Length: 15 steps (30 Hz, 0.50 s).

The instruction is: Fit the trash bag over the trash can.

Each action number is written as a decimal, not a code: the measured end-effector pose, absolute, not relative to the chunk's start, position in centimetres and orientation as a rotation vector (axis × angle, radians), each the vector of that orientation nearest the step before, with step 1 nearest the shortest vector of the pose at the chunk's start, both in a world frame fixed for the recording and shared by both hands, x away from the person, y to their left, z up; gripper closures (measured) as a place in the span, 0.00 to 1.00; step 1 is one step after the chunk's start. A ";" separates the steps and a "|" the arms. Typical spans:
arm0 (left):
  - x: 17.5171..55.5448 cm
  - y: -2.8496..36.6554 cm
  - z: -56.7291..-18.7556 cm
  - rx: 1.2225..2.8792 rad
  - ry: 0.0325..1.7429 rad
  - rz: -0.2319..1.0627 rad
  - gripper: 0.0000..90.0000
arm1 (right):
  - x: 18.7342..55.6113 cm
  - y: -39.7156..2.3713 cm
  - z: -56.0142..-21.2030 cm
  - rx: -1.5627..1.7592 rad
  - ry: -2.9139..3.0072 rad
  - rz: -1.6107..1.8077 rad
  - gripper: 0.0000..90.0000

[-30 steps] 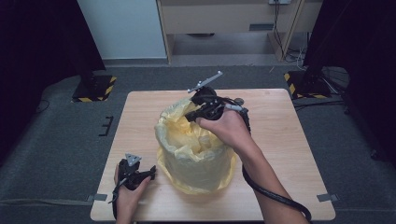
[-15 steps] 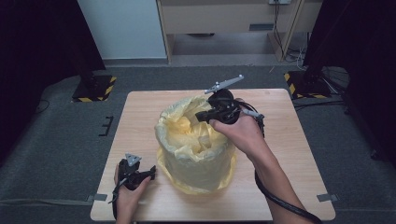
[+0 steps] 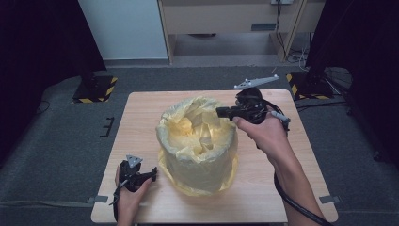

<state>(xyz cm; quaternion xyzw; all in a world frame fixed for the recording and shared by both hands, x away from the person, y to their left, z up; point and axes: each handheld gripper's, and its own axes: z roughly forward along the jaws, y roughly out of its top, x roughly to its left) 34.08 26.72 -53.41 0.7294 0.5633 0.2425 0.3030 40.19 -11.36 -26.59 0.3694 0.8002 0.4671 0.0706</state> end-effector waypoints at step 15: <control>34.1 26.7 -53.4 1.933 1.493 0.641 0.11 | 40.2 -19.0 -28.7 1.326 2.221 1.413 1.00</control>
